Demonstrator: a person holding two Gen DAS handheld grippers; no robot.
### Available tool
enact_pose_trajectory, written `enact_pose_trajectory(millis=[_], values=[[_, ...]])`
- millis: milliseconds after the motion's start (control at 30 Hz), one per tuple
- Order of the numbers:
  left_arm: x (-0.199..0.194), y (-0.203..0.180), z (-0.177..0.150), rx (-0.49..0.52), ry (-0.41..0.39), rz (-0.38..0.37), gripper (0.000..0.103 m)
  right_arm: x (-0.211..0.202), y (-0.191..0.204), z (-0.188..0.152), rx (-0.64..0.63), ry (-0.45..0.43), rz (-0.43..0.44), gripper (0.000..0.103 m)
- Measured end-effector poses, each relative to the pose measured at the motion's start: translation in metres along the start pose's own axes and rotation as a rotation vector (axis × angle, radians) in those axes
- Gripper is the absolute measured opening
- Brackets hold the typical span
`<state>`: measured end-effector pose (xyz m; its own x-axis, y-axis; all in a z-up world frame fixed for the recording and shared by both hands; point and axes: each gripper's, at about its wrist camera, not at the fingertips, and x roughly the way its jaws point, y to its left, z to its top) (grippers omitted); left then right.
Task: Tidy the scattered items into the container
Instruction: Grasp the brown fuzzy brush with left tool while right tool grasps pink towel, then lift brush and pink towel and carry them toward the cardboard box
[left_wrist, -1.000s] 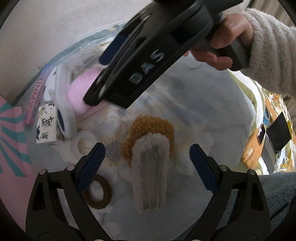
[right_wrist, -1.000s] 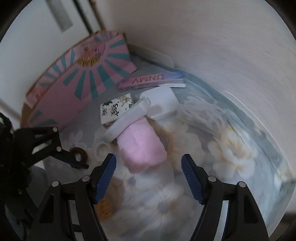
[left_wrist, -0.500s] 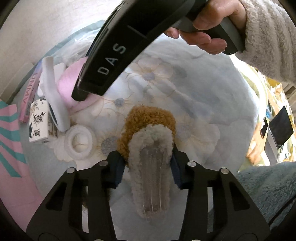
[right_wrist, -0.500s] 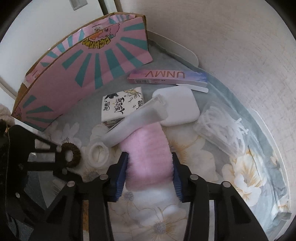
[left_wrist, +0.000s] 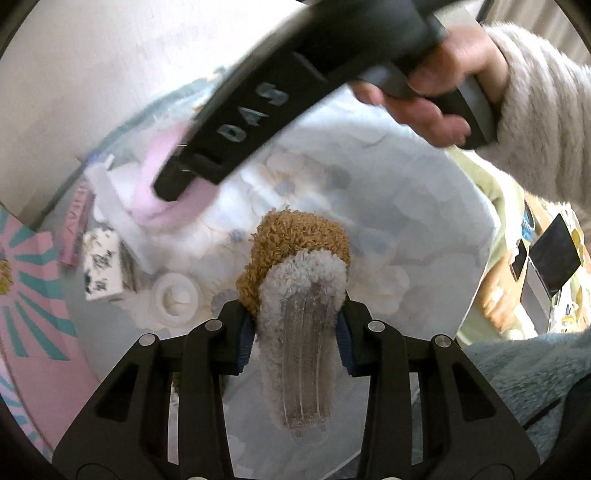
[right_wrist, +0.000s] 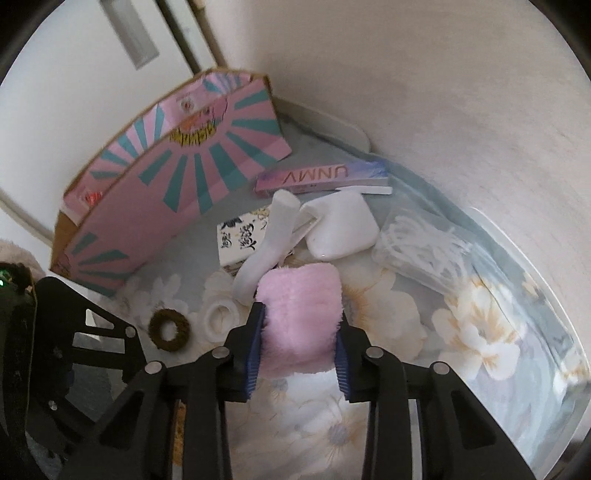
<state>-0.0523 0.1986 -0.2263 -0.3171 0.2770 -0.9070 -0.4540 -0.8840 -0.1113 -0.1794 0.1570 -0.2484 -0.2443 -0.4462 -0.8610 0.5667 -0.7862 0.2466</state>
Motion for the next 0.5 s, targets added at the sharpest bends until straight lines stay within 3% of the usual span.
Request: enact_pose_trajectory(millis=[300, 500], values=[[-0.067, 0.02, 0.002, -0.104, -0.083, -0.01, 0.034, -0.053, 0.009, -0.017, 0.193, -0.092, -0.091, 0.031], [-0.129, 0.045, -0.001, -0.167, -0.153, 0.043, 0.034, -0.103, 0.027, -0.015, 0.263, -0.169, -0.177, 0.031]])
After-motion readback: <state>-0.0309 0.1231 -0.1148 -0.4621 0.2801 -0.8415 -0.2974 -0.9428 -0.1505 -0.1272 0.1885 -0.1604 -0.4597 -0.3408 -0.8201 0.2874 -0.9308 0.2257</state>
